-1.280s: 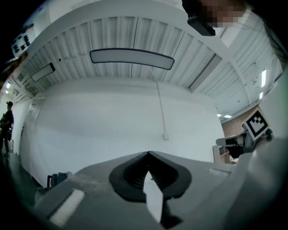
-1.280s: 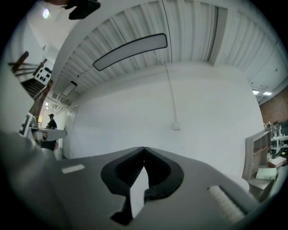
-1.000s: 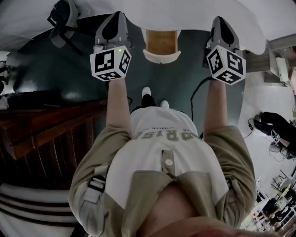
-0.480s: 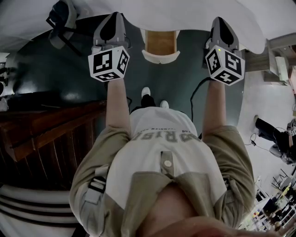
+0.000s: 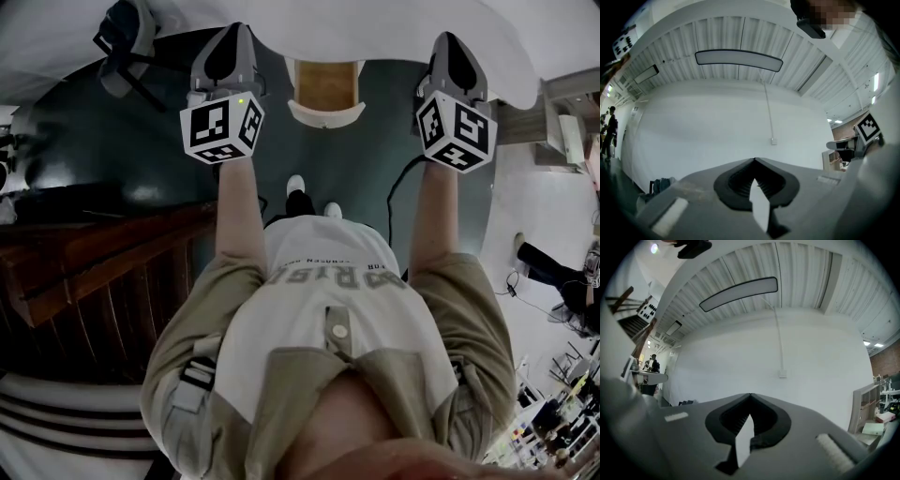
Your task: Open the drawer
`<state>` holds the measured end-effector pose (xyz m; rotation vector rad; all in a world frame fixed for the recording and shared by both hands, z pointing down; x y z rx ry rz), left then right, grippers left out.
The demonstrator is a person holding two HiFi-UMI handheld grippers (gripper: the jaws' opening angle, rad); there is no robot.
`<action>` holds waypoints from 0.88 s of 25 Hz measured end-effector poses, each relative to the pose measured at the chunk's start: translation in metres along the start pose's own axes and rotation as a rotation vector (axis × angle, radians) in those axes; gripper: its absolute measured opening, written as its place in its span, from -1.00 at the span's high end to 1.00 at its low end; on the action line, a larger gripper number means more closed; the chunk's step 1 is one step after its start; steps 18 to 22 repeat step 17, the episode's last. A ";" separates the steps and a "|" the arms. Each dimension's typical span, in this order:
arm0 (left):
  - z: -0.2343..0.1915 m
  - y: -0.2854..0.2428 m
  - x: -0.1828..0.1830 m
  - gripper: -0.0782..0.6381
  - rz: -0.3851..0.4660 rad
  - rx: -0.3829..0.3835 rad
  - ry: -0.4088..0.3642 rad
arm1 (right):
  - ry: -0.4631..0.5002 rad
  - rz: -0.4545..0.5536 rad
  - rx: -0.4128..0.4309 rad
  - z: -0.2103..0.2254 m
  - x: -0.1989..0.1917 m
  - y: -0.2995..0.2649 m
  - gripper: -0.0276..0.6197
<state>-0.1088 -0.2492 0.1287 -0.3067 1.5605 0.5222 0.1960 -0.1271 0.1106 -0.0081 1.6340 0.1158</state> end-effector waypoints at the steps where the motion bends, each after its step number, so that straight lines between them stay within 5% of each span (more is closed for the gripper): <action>1: 0.000 0.000 0.000 0.77 0.001 0.000 -0.001 | 0.002 0.001 0.002 0.000 0.000 0.000 0.91; 22: 0.008 -0.005 0.002 0.77 -0.017 -0.026 -0.029 | 0.015 -0.003 0.009 -0.001 0.000 0.003 0.91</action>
Point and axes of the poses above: the fingertips, and each gripper's own axes: y backward along the fingers, z to its right, x out of its top, the point moved 7 cm from there along y, backward along the fingers, and after that the axes turned 8 degrees about x, right-handed, at the moved point
